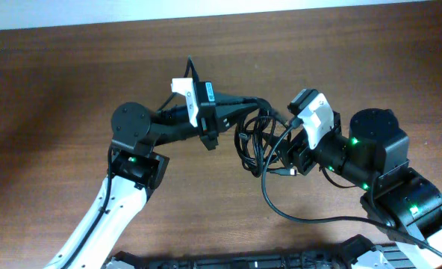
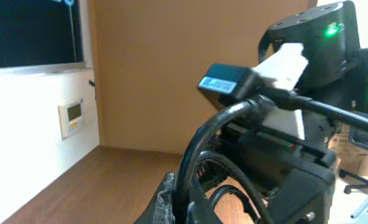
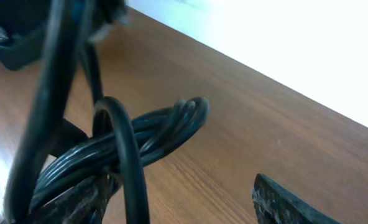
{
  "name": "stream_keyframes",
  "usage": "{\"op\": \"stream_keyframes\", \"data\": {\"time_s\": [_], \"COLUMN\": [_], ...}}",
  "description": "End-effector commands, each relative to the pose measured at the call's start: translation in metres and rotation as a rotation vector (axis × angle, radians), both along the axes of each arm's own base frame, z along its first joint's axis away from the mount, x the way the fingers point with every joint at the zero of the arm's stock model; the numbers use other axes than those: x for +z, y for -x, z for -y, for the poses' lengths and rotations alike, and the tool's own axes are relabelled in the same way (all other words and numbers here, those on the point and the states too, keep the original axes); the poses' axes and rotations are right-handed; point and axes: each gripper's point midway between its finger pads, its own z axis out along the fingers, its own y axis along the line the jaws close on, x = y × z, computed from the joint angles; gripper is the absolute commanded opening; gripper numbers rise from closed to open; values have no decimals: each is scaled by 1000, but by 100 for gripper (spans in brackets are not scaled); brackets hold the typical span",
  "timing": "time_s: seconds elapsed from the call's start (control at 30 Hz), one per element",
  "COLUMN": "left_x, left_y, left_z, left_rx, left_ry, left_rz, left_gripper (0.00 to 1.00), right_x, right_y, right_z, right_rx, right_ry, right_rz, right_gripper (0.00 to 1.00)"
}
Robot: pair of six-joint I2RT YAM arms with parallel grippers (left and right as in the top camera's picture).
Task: Untangle cables
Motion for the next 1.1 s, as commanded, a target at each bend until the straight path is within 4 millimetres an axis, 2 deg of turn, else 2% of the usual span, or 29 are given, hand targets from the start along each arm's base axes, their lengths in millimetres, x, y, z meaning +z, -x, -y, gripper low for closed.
{"op": "stream_keyframes", "data": {"time_s": [0.0,0.23,0.4,0.47,0.6,0.67,0.77,0.87,0.93,1.07], "left_x": [4,-29,-30,-28,-24,-24,-22,-16,-10,4], "left_y": [-9,-18,-18,-18,-16,-16,-16,-7,-3,5], "left_z": [-1,1,1,1,1,1,1,3,3,1], "left_rx": [57,101,103,101,95,95,95,50,32,15], "left_ry": [10,-108,-115,-107,-98,-98,-93,-79,-66,-28], "left_rz": [-42,-21,-4,-2,14,15,23,66,101,194], "left_gripper": [0,0,0,0,0,0,0,0,0,0], "right_x": [8,24,21,16,-10,-25,-35,-37,-37,-33], "right_y": [6,2,3,-2,-12,-13,-13,-13,-18,-25], "right_z": [-10,-14,-14,-7,23,40,56,60,73,101], "right_rx": [63,45,47,-4,-173,-258,-332,-349,-462,-713], "right_ry": [-33,-118,-113,-88,23,95,156,169,137,24], "right_rz": [19,28,16,9,-46,-82,-103,-108,-126,-157], "right_gripper": [71,71,71,71,72,72,72,72,73,88]}}
